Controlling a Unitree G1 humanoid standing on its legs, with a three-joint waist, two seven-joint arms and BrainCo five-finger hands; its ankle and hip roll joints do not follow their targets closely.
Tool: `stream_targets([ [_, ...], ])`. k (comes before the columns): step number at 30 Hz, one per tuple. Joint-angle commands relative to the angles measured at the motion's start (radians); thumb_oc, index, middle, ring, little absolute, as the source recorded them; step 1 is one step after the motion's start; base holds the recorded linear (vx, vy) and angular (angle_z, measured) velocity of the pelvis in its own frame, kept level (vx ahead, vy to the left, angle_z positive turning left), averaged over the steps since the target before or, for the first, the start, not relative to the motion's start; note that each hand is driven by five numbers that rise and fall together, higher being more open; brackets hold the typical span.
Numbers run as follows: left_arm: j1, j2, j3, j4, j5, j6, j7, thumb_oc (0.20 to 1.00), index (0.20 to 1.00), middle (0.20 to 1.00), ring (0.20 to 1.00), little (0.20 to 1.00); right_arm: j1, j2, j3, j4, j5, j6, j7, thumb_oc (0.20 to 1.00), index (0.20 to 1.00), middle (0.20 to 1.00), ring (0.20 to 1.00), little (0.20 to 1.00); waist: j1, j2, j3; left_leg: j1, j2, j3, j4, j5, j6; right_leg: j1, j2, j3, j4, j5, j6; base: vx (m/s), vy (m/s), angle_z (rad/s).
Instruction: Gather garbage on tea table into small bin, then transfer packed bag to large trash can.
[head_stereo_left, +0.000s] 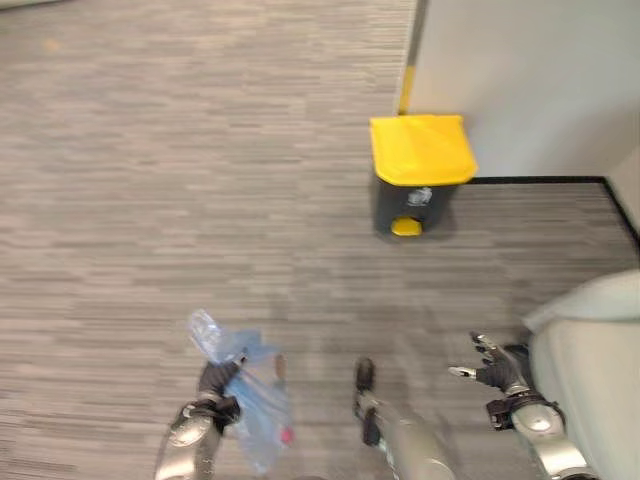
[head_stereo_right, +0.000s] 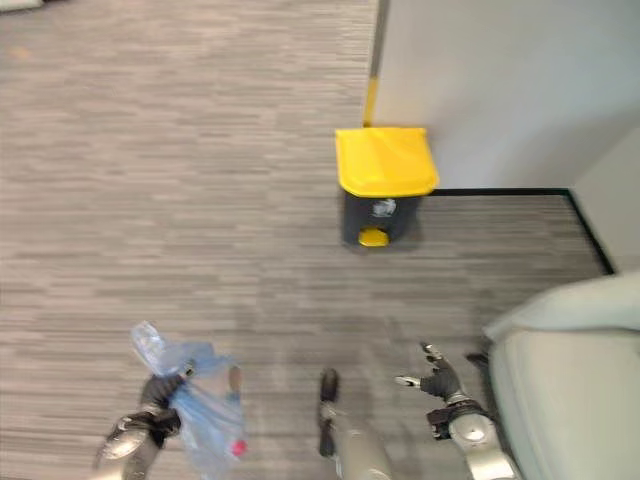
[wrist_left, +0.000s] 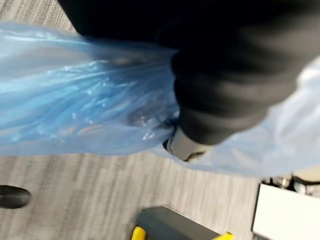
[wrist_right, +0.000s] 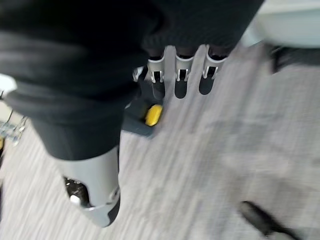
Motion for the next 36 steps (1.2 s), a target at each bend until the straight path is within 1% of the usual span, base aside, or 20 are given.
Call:
stream_targets([
  [1, 0.026, 0.077, 0.015, -0.056, 0.014, -0.043, -0.016, 0.200, 0.200, 0.200, 0.200, 0.200, 0.017, -0.017, -0.031, -0.048, 0.019, -0.046, -0.004, 1.000, 1.000, 1.000, 1.000, 1.000, -0.030, -0.031, -0.064, -0.018, 0.207, -0.076, -0.196, 0.318, -0.046, 0.010, -0.128, 0.042, 0.008, -0.076, 0.307, 0.32, -0.268, -0.24],
  [3, 0.016, 0.074, 0.005, -0.045, 0.011, -0.043, -0.009, 0.200, 0.200, 0.200, 0.200, 0.200, 0.017, -0.026, -0.039, -0.038, 0.024, -0.044, -0.016, 1.000, 1.000, 1.000, 1.000, 1.000, -0.032, -0.033, -0.066, -0.040, 0.214, -0.064, -0.160, 0.354, -0.036, 0.037, -0.112, 0.046, 0.006, -0.107, 0.290, 0.23, -0.166, -0.37],
  [4, 0.005, 0.072, -0.002, -0.037, 0.009, -0.042, -0.007, 0.200, 0.200, 0.200, 0.200, 0.200, 0.013, -0.032, -0.039, -0.033, 0.028, -0.046, -0.021, 1.000, 1.000, 1.000, 1.000, 1.000, -0.030, -0.037, -0.063, -0.058, 0.204, -0.064, -0.161, 0.320, -0.021, 0.047, -0.108, 0.054, 0.005, -0.121, 0.287, 0.20, -0.132, -0.51],
  [6, -0.006, 0.067, -0.017, -0.035, 0.008, -0.040, -0.006, 0.200, 0.200, 0.200, 0.200, 0.200, 0.004, -0.039, -0.048, -0.030, 0.037, -0.044, -0.027, 1.000, 1.000, 1.000, 1.000, 1.000, -0.020, -0.049, -0.051, -0.128, 0.151, -0.059, -0.190, 0.237, 0.002, 0.082, -0.109, 0.074, -0.011, -0.137, 0.288, 0.22, -0.106, -0.52],
  [7, -0.014, 0.067, -0.031, -0.035, 0.012, -0.039, -0.008, 0.200, 0.200, 0.200, 0.200, 0.200, -0.005, -0.044, -0.055, -0.027, 0.048, -0.048, -0.036, 1.000, 1.000, 1.000, 1.000, 1.000, -0.011, -0.058, -0.038, -0.209, 0.098, -0.052, -0.231, 0.198, 0.009, 0.103, -0.111, 0.096, -0.031, -0.139, 0.290, 0.13, -0.032, -0.17],
  [8, -0.014, 0.067, -0.031, -0.034, 0.012, -0.039, -0.008, 0.200, 0.200, 0.200, 0.200, 0.200, -0.005, -0.044, -0.055, -0.026, 0.048, -0.048, -0.036, 1.000, 1.000, 1.000, 1.000, 1.000, -0.010, -0.058, -0.038, -0.210, 0.098, -0.051, -0.229, 0.196, 0.010, 0.103, -0.111, 0.098, -0.030, -0.140, 0.290, 0.08, 0.002, -0.05],
  [9, -0.016, 0.069, -0.035, -0.036, 0.013, -0.040, -0.009, 0.200, 0.200, 0.200, 0.200, 0.200, -0.009, -0.045, -0.055, -0.023, 0.052, -0.049, -0.041, 1.000, 1.000, 1.000, 1.000, 1.000, 0.000, -0.059, -0.029, -0.255, 0.069, -0.053, -0.247, 0.212, 0.007, 0.115, -0.104, 0.111, -0.040, -0.139, 0.292, 0.09, 0.031, -0.76],
  [10, -0.014, 0.070, -0.039, -0.038, 0.010, -0.042, -0.008, 0.200, 0.200, 0.200, 0.200, 0.200, -0.016, -0.043, -0.054, -0.011, 0.060, -0.048, -0.047, 1.000, 1.000, 1.000, 1.000, 1.000, 0.023, -0.053, -0.013, -0.301, 0.032, -0.060, -0.290, 0.252, 0.002, 0.151, -0.083, 0.136, -0.056, -0.138, 0.294, 0.13, 0.059, -1.10],
  [11, -0.009, 0.068, -0.039, -0.045, 0.008, -0.044, -0.005, 0.200, 0.200, 0.200, 0.200, 0.200, -0.021, -0.041, -0.053, 0.001, 0.058, -0.044, -0.050, 1.000, 1.000, 1.000, 1.000, 1.000, 0.030, -0.054, -0.007, -0.318, 0.027, -0.067, -0.283, 0.267, -0.007, 0.164, -0.078, 0.149, -0.058, -0.140, 0.295, 0.16, 0.069, -1.33],
  [13, 0.006, 0.064, -0.029, -0.055, 0.009, -0.045, -0.006, 0.200, 0.200, 0.200, 0.200, 0.200, -0.024, -0.035, -0.043, -0.003, 0.051, -0.044, -0.038, 1.000, 1.000, 1.000, 1.000, 1.000, 0.041, -0.050, -0.007, -0.288, 0.019, -0.072, -0.282, 0.251, 0.003, 0.184, -0.067, 0.174, -0.052, -0.151, 0.299, 0.16, 0.109, -0.87],
  [17, 0.026, 0.065, -0.015, -0.056, 0.014, -0.043, -0.012, 0.200, 0.200, 0.200, 0.200, 0.200, -0.024, -0.019, -0.042, -0.003, 0.048, -0.041, -0.027, 1.000, 1.000, 1.000, 1.000, 1.000, 0.044, -0.051, -0.027, -0.258, 0.014, -0.060, -0.302, 0.240, 0.027, 0.187, -0.078, 0.198, -0.032, -0.152, 0.309, 0.14, 0.107, -0.73],
  [19, 0.039, 0.071, -0.005, -0.063, 0.012, -0.039, -0.017, 0.200, 0.200, 0.200, 0.200, 0.200, -0.025, -0.008, -0.037, -0.006, 0.043, -0.035, -0.015, 1.000, 1.000, 1.000, 1.000, 1.000, 0.059, -0.049, -0.035, -0.227, 0.012, -0.039, -0.315, 0.219, 0.055, 0.179, -0.091, 0.211, 0.022, -0.164, 0.323, 0.21, 0.170, -0.49],
  [20, 0.043, 0.075, 0.001, -0.064, 0.014, -0.035, -0.016, 0.200, 0.200, 0.200, 0.200, 0.200, -0.028, -0.003, -0.037, -0.012, 0.034, -0.034, -0.010, 1.000, 1.000, 1.000, 1.000, 1.000, 0.061, -0.043, -0.025, -0.203, 0.011, -0.028, -0.312, 0.197, 0.078, 0.147, -0.100, 0.216, 0.126, -0.172, 0.340, 0.17, 0.136, -0.55],
  [24, 0.036, 0.081, 0.007, -0.061, 0.018, -0.038, -0.009, 0.200, 0.200, 0.200, 0.200, 0.200, -0.030, 0.006, -0.038, -0.014, 0.035, -0.034, -0.007, 1.000, 1.000, 1.000, 1.000, 1.000, 0.056, -0.034, -0.015, -0.180, 0.006, -0.016, -0.306, 0.170, 0.096, 0.085, -0.123, 0.198, 0.208, -0.154, 0.361, 0.09, 0.047, -0.35],
  [25, 0.036, 0.081, 0.007, -0.061, 0.018, -0.038, -0.009, 0.200, 0.200, 0.200, 0.200, 0.200, -0.030, 0.006, -0.038, -0.014, 0.035, -0.034, -0.007, 1.000, 1.000, 1.000, 1.000, 1.000, 0.056, -0.034, -0.015, -0.180, 0.006, -0.016, -0.306, 0.170, 0.096, 0.085, -0.123, 0.198, 0.208, -0.154, 0.361, 0.13, -0.021, -0.03],
  [26, 0.038, 0.078, 0.008, -0.060, 0.016, -0.040, -0.007, 0.200, 0.200, 0.200, 0.200, 0.200, -0.035, 0.006, -0.035, -0.007, 0.035, -0.033, -0.006, 1.000, 1.000, 1.000, 1.000, 1.000, 0.052, -0.030, -0.014, -0.152, 0.008, -0.008, -0.319, 0.157, 0.097, 0.057, -0.144, 0.164, 0.174, -0.132, 0.358, 0.18, -0.061, -0.11],
  [28, 0.036, 0.078, 0.006, -0.063, 0.008, -0.043, -0.008, 0.200, 0.200, 0.200, 0.200, 0.200, -0.038, 0.001, -0.036, -0.005, 0.037, -0.032, -0.007, 1.000, 1.000, 1.000, 1.000, 1.000, 0.041, -0.025, -0.011, -0.119, 0.017, -0.012, -0.337, 0.145, 0.092, 0.010, -0.155, 0.145, 0.116, -0.102, 0.358, 0.24, -0.101, -0.25],
  [30, 0.028, 0.078, 0.009, -0.053, 0.003, -0.047, -0.003, 0.200, 0.200, 0.200, 0.200, 0.200, -0.033, 0.001, -0.034, -0.005, 0.037, -0.029, -0.007, 1.000, 1.000, 1.000, 1.000, 1.000, 0.023, -0.025, -0.006, -0.070, 0.031, -0.027, -0.347, 0.122, 0.072, -0.030, -0.182, 0.114, 0.015, -0.065, 0.367, 0.31, -0.176, -0.21],
  [34, 0.032, 0.082, 0.013, -0.052, 0.014, -0.052, -0.004, 0.200, 0.200, 0.200, 0.200, 0.200, -0.019, -0.004, -0.037, -0.006, 0.032, -0.029, -0.003, 1.000, 1.000, 1.000, 1.000, 1.000, 0.014, -0.038, -0.012, -0.029, 0.048, -0.048, -0.343, 0.095, 0.048, -0.007, -0.202, 0.101, -0.004, -0.049, 0.373, 0.27, -0.226, 0.23],
  [36, 0.044, 0.069, 0.014, -0.053, 0.009, -0.050, -0.005, 0.200, 0.200, 0.200, 0.200, 0.200, -0.010, -0.011, -0.042, -0.010, 0.026, -0.033, -0.004, 1.000, 1.000, 1.000, 1.000, 1.000, 0.011, -0.034, -0.032, -0.009, 0.083, -0.053, -0.334, 0.121, 0.023, 0.013, -0.194, 0.091, 0.017, -0.047, 0.357, 0.29, -0.238, 0.55],
])
